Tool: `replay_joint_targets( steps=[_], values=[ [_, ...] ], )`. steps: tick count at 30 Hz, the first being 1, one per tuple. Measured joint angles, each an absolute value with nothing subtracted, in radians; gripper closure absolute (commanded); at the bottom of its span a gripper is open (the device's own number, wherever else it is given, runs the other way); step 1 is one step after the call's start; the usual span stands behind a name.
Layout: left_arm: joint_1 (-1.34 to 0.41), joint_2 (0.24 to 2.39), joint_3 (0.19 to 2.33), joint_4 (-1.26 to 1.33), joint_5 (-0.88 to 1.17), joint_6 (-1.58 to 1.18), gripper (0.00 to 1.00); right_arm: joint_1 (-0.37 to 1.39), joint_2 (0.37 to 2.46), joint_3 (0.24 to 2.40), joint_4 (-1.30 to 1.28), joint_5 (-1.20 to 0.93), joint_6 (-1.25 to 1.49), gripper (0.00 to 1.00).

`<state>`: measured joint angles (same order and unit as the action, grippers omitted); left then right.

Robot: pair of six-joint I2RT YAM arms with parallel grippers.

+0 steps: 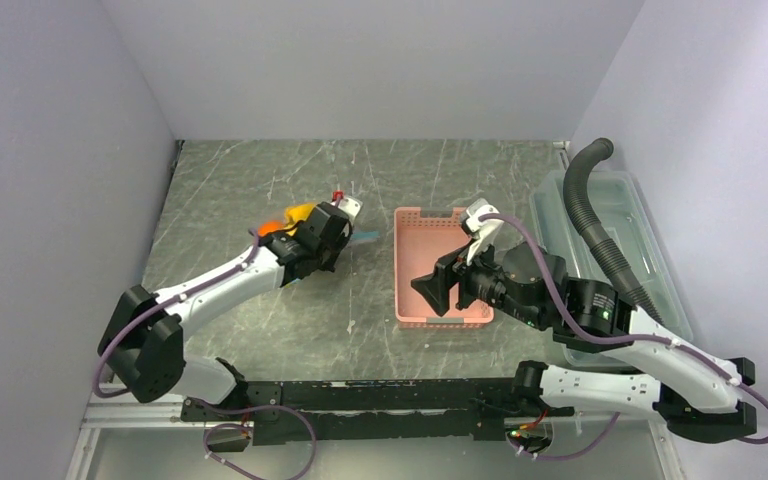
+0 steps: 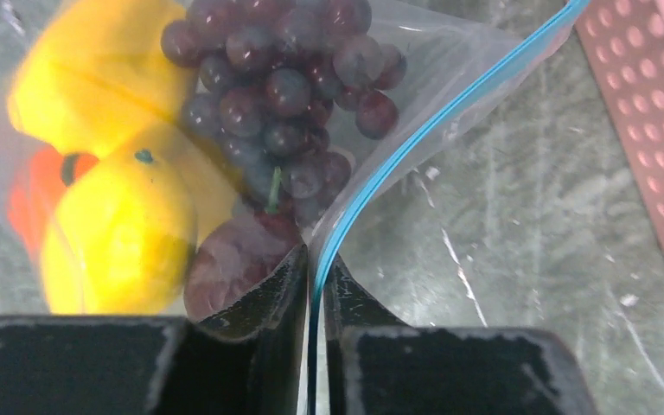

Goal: Place the food in the zip-top bag and seal the zipper
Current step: Place the zipper food storage bag at the center of the board.

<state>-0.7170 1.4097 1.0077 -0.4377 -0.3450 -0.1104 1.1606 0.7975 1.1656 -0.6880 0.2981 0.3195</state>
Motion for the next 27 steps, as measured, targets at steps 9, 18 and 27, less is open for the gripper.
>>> replay_joint_targets(
  steps=[9, 18, 27],
  values=[
    [-0.741, 1.332, 0.963, -0.487, -0.206, -0.208, 0.65, 1.161, 0.831, 1.166, -0.688, 0.306, 0.323, 0.27],
    [-0.788, 1.13, 0.9, -0.507, -0.124, -0.297, 0.57, 1.16, 0.832, 1.166, -0.688, 0.31, 0.326, 0.26],
    [-0.791, 1.05, 0.954, -0.586, -0.142, -0.305, 0.53, 1.16, 0.839, 1.166, -0.688, 0.31, 0.327, 0.26]
  ],
)
